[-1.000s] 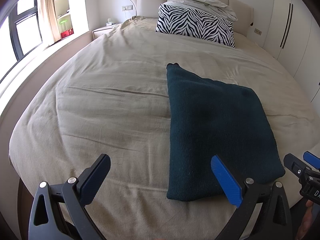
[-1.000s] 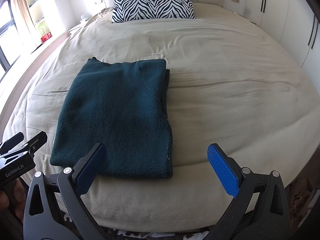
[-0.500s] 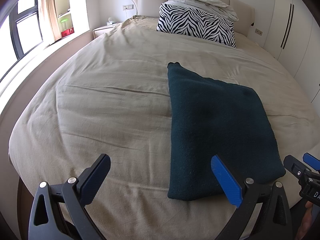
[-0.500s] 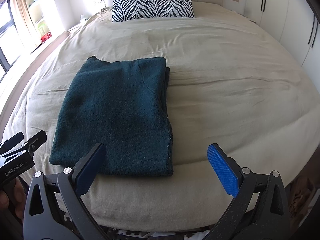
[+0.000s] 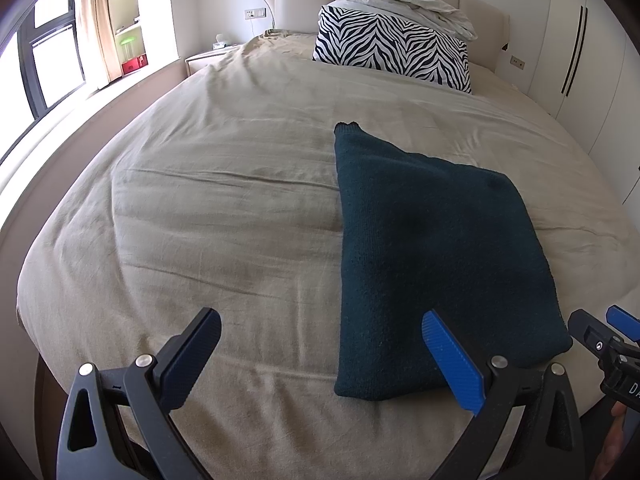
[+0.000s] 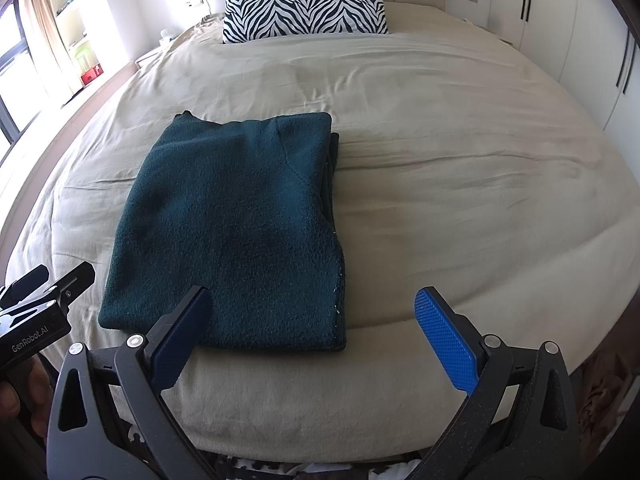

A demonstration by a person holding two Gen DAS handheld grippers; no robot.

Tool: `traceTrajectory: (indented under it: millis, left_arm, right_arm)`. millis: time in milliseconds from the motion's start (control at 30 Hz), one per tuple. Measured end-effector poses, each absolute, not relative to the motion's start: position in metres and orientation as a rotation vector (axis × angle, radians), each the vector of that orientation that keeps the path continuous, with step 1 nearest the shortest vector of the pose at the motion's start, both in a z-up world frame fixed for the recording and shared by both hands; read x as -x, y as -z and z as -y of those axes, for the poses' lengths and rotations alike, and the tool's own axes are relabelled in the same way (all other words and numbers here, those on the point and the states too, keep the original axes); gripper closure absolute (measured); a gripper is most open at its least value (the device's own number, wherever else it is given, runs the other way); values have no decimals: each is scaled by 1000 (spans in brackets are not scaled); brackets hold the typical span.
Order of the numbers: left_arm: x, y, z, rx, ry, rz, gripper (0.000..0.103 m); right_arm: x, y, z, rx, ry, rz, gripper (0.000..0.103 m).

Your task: Fold small clothes

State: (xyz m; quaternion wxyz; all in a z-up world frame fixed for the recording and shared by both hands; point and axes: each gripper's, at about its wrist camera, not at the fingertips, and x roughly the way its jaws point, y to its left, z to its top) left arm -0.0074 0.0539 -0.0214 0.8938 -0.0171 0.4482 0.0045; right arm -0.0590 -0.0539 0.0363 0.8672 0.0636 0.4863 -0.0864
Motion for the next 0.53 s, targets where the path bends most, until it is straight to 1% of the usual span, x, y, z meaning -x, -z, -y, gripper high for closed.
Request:
traceTrajectory:
  millis: [533]
  left_arm:
    - [8, 21, -47, 16, -14, -933, 0]
  right_arm:
    - [60, -36, 54, -136, 182, -1017, 0]
